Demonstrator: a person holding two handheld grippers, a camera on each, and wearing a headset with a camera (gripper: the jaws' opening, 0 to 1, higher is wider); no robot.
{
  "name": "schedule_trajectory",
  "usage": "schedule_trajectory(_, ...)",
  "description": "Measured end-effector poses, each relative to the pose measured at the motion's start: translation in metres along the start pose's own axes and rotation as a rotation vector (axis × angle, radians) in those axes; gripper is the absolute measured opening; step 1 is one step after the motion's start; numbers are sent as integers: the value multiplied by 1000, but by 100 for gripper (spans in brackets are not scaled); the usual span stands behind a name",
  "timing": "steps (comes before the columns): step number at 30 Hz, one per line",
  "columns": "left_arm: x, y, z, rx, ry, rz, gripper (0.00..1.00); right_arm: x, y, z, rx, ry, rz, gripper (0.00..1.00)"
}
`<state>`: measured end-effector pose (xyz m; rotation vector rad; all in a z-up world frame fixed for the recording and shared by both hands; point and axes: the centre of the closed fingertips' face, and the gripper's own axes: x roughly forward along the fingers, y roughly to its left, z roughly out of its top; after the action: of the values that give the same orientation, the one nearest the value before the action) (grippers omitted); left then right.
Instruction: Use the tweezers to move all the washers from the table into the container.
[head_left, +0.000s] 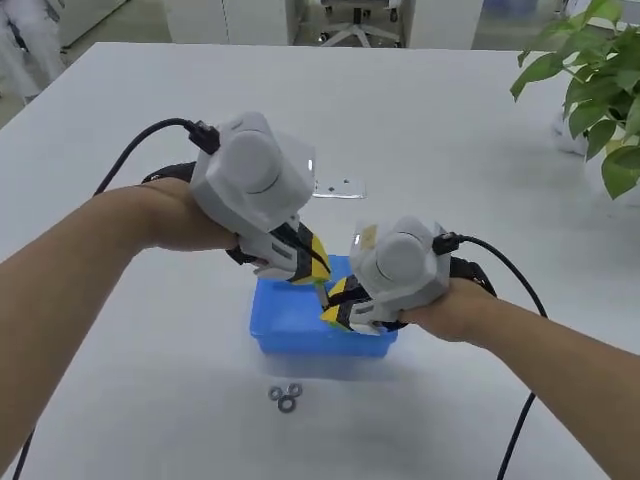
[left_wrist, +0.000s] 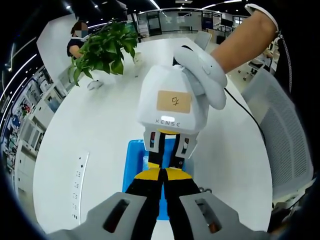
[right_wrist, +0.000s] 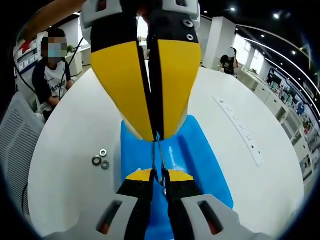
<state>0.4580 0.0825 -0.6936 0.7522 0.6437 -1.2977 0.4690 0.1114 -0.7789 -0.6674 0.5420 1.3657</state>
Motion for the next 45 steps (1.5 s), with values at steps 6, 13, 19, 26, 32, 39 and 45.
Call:
schedule_trajectory(6, -1, 0, 2, 4, -2, 2, 5, -2, -1, 0, 0, -2, -7, 11)
schedule_trajectory(13, -5, -1, 5, 5, -4, 5, 5, -6, 0, 4, -5, -7, -11, 11)
schedule_trajectory(19, -14, -3, 10, 11, -1, 13, 5, -11, 2, 11, -10, -20, -18, 11)
schedule_trajectory(26, -24, -7, 15, 12, 1, 23, 5, -18, 5, 22, -19, -37, -27, 11)
schedule_trajectory(32, -32, -15, 19, 16, 11, 34, 5, -24, 13, 31, -28, -49, -28, 11)
schedule_trajectory(39, -40, -24, 23, 19, 22, 46, 5, -29, 22, 38, -41, -59, -32, 12)
schedule_trajectory(45, -46, -32, 26, 25, 32, 51, 5, -33, 30, 43, -48, -67, -36, 12)
